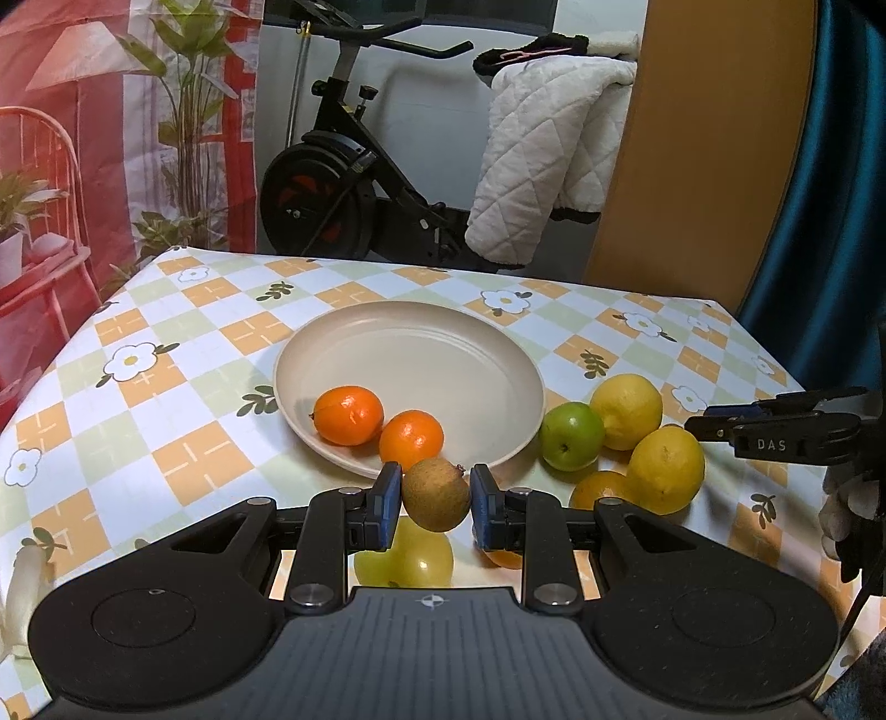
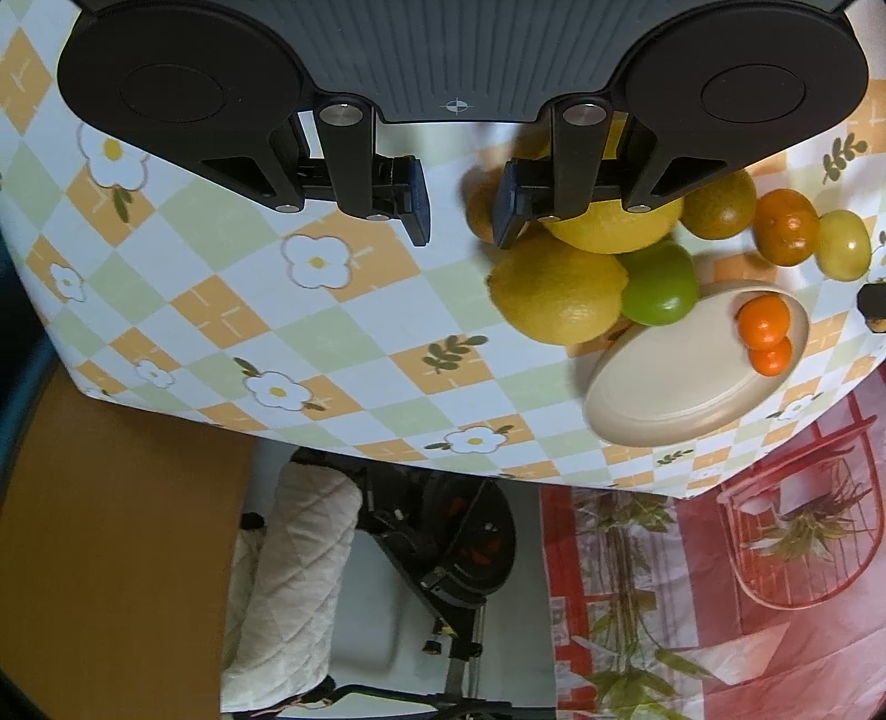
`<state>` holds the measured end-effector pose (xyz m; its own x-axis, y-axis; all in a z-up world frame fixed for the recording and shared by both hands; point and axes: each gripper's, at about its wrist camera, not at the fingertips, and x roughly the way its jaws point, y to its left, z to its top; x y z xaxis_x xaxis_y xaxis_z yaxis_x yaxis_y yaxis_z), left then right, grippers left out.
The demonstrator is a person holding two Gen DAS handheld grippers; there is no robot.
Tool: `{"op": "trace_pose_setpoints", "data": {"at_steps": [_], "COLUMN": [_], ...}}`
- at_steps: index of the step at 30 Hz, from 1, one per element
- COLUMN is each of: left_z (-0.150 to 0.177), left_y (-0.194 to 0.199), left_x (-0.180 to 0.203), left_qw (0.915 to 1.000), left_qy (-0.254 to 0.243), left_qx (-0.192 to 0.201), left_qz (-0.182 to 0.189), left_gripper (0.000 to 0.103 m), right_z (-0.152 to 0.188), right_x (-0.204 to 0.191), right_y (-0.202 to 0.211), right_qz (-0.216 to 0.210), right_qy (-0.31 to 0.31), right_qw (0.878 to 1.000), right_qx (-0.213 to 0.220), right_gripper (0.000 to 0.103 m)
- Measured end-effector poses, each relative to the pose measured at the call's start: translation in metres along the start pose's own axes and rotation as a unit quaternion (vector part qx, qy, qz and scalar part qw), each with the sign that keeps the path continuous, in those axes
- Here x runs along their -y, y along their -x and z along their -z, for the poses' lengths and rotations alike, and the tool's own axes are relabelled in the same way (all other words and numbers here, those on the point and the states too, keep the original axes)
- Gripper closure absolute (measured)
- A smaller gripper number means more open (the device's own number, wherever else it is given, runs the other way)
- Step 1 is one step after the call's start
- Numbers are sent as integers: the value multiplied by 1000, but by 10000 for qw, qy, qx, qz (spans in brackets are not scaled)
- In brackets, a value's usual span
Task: Organize fruits
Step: 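Lift the brown kiwi fruit with the left gripper and hold it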
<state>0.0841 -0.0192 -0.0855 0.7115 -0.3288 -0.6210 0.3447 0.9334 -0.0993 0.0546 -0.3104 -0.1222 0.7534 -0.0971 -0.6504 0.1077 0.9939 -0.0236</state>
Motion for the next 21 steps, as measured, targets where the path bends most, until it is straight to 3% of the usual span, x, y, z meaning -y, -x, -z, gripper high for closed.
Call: {"op": "trace_pose_setpoints", "data": {"at_steps": [6,21], "left_z": [1,2], "left_y": [-1,-2], "left_x": [0,-1], "left_qw": [10000,10000], "left_qy": [9,68], "left_qx": [-24,-27], "left_qz": [4,43], "left_gripper": [75,75], "right_z": [-2,-7], "right_x": [5,-9], "right_y": [0,-11], "right_qz": [-97,-548], "right_qy": [-138,-106], "right_qw": [9998,9982], "right_qx": [76,-227], "right_gripper": [80,81]}}
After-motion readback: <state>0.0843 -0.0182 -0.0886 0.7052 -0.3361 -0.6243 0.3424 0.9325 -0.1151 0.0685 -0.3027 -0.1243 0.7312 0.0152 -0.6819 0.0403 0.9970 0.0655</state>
